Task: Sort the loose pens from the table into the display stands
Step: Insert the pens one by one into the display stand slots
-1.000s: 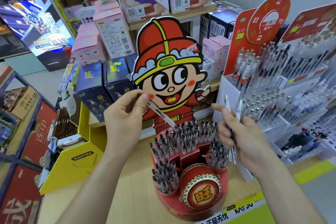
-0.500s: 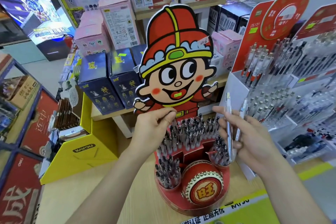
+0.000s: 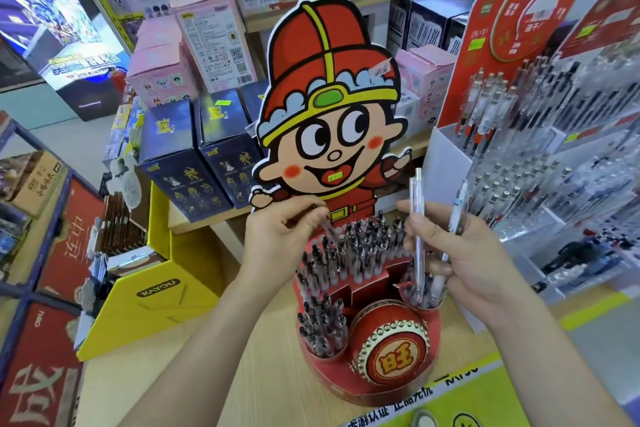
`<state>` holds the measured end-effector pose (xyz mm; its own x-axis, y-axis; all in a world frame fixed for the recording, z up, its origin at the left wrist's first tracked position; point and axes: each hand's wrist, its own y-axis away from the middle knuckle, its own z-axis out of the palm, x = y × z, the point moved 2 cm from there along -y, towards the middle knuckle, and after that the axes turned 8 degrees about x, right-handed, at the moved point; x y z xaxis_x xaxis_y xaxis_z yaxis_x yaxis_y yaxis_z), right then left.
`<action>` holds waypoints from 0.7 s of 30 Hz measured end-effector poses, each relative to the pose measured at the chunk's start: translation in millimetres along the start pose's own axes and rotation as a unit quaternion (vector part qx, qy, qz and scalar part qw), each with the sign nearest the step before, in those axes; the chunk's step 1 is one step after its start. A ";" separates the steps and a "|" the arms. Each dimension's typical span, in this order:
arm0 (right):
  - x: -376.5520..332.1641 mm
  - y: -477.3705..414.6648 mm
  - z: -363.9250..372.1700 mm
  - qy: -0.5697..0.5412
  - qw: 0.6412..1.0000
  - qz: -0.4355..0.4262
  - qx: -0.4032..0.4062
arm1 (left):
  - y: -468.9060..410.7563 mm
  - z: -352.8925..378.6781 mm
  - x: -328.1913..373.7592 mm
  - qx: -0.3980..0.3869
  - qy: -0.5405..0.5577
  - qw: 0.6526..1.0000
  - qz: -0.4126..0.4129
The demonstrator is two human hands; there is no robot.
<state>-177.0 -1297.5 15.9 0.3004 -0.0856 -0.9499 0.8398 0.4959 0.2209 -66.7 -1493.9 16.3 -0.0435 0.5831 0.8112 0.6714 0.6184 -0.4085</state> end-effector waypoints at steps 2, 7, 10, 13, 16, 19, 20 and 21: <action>0.6 -0.6 -1.6 0.002 1.000 -0.002 0.002 | -3.6 -3.2 -2.9 0.016 0.006 1.000 0.000; -4.4 -4.9 2.0 0.029 0.999 -0.002 0.013 | -8.9 -9.6 -9.8 0.016 0.019 0.999 0.020; -8.1 -11.2 9.1 0.049 0.999 -0.008 0.015 | -7.8 -9.1 -15.8 0.000 -0.006 0.999 0.037; -7.3 -18.5 17.5 0.063 0.998 -0.025 0.001 | -6.1 -4.8 -24.2 -0.024 -0.023 0.998 0.047; -3.0 -22.0 27.1 0.069 0.997 -0.038 -0.017 | -6.8 -0.2 -29.9 -0.088 -0.027 0.995 0.031; -2.7 -20.8 31.7 0.083 0.996 -0.032 -0.020 | -11.3 2.1 -29.8 -0.163 -0.040 0.986 0.017; -3.7 -19.5 33.2 0.079 0.996 -0.021 -0.018 | -13.9 2.4 -29.7 -0.188 -0.046 0.981 0.012; -3.5 -19.2 33.8 0.069 0.997 -0.009 -0.016 | -16.5 2.5 -29.4 -0.213 -0.051 0.976 0.003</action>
<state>-178.9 -1335.9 22.4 0.2183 0.0244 -0.9756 0.8292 0.5224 0.1986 -78.3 -1519.9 -1.9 -0.0974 0.6493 0.7543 0.9176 0.3520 -0.1845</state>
